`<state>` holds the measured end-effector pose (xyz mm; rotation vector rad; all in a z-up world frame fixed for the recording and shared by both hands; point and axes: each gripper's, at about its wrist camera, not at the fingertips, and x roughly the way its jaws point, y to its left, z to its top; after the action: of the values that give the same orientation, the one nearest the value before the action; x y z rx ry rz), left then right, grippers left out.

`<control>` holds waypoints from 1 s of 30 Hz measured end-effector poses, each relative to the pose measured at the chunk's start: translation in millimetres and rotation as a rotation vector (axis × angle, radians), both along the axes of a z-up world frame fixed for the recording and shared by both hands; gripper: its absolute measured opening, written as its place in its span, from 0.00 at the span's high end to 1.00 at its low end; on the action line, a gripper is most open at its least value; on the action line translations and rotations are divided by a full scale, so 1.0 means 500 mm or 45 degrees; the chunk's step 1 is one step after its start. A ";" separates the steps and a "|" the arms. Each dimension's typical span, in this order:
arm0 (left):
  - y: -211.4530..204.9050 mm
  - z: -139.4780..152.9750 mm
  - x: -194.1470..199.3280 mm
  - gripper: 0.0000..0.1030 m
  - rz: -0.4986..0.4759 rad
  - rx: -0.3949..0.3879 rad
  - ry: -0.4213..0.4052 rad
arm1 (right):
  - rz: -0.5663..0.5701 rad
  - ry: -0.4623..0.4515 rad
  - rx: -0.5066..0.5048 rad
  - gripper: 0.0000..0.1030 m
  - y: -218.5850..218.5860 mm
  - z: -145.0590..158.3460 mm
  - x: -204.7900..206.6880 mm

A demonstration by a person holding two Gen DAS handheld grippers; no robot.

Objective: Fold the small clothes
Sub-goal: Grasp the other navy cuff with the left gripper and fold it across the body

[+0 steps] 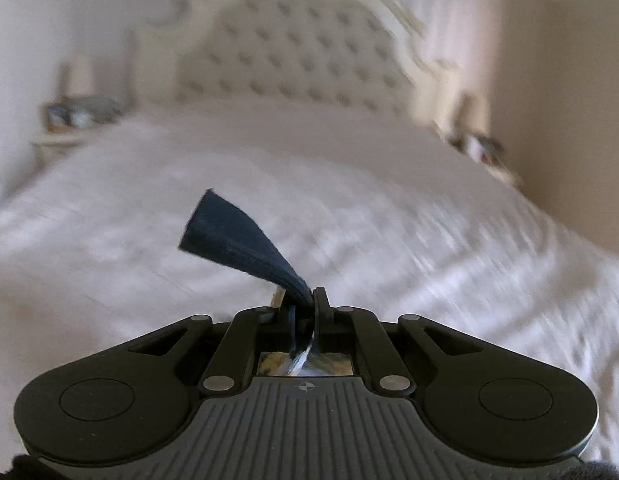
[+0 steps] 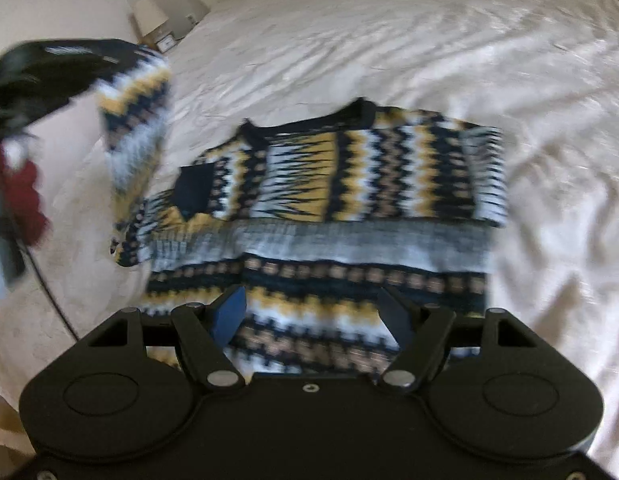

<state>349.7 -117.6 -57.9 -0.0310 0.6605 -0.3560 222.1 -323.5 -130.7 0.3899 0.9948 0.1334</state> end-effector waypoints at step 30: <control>0.212 -0.274 -0.109 0.36 0.078 0.130 0.683 | 0.041 0.101 -0.003 0.27 -0.048 -0.168 0.299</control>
<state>295.4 -11.6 -194.7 -0.0503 1.2054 -0.2536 371.4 -347.4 -214.5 0.3799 1.0796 0.1466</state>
